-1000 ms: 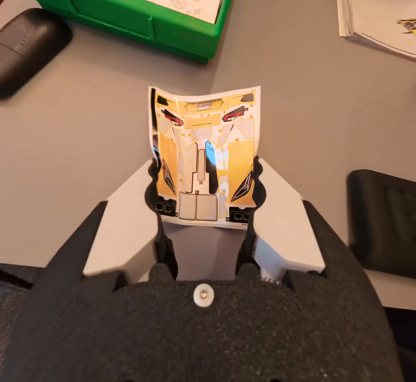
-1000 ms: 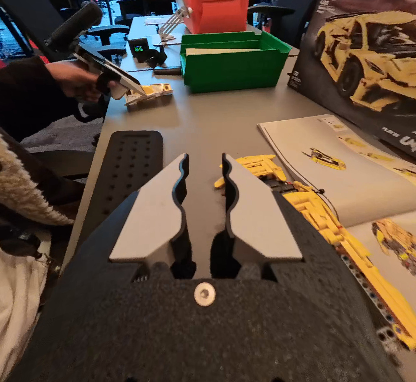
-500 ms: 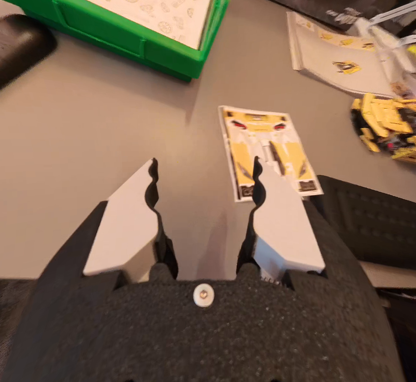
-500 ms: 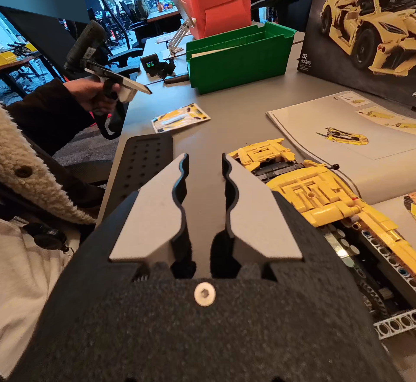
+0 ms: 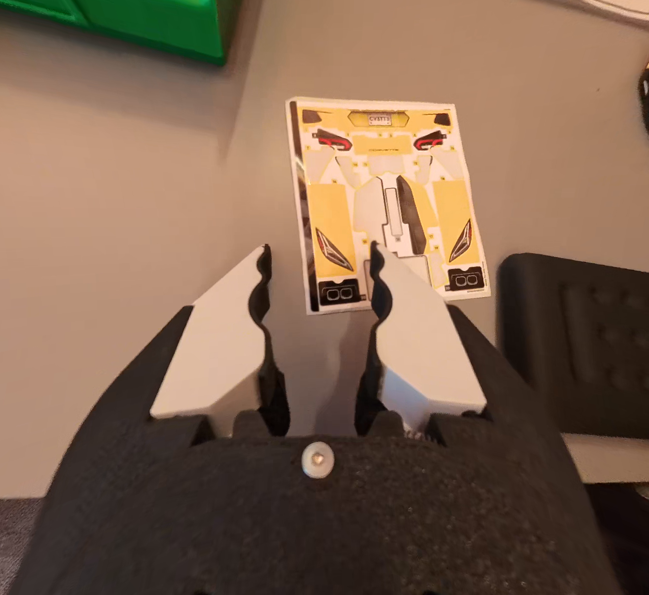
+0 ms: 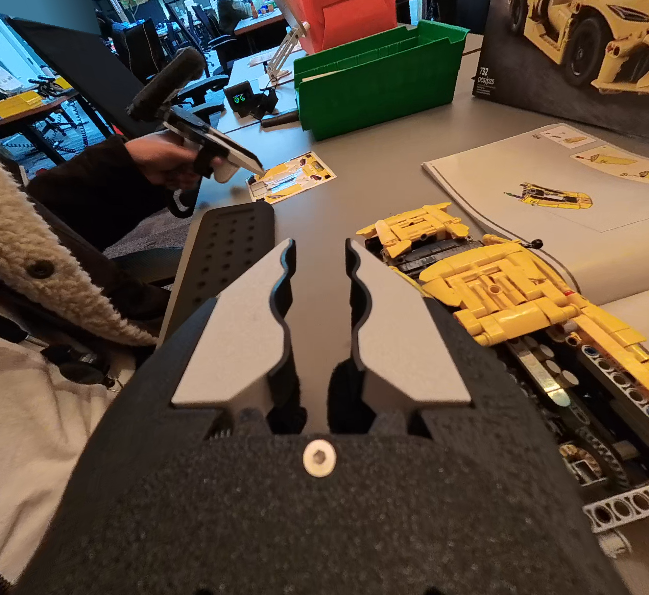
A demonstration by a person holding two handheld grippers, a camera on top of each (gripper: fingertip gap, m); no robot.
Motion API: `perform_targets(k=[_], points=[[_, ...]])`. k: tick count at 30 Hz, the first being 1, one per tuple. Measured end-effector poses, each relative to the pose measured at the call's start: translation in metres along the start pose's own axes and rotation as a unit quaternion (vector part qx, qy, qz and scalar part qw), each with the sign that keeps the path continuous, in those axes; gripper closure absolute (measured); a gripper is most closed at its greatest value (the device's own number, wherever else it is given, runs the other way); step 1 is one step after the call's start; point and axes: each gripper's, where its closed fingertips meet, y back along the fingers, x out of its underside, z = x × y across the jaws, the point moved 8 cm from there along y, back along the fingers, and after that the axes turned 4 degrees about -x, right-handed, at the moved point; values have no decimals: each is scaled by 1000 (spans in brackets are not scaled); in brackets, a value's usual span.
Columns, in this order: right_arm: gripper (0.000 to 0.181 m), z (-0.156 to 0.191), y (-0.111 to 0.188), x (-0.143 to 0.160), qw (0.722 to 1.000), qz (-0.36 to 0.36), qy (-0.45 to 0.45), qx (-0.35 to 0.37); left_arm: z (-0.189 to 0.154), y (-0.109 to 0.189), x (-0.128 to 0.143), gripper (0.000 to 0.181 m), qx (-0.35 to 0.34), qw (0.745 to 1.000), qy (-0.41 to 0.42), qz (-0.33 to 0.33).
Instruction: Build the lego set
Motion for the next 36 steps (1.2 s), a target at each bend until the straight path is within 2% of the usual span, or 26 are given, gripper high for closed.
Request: perform_targets(k=[2,5,10,15,18,20,23,26,28,30,31,34,36], points=[[154,0,0,1,1000,1,-3,-2,-5,-3,-1,135,-13,1000,-23,5],[154,0,-1,1,1000,1,-3,-3,-15,-4,1,161,-36,996,-79,10],[154,2,-3,0,1000,0,-5,-11,-19,-4,0,172,-19,997,-74,9],[154,7,-7,-4,1000,-4,-5,-25,-25,8,-9,175,5,995,-89,-37],[152,12,-17,-9,998,-19,-23,-53,-36,28,-24,175,58,989,-81,-107],[142,16,-32,-15,996,-33,-51,-67,-49,45,-36,176,120,977,-59,-167],[127,27,-63,-21,991,-36,-95,-92,-75,69,-53,177,218,946,-34,-236],[111,38,-97,-20,977,-24,-165,-133,-102,84,-66,178,303,911,-18,-278],[103,44,-109,-26,961,-57,-209,-174,-120,90,-71,178,346,890,-12,-296],[112,44,-109,-34,940,-110,-250,-203,-139,91,-73,177,370,880,-23,-298],[124,41,-104,-37,931,-132,-265,-213,-147,90,-73,177,378,877,-29,-296],[181,32,-84,-40,915,-168,-282,-236,-165,83,-69,174,397,872,-36,-283],[181,23,-70,-38,924,-164,-274,-209,-166,78,-68,167,386,878,-36,-281]])
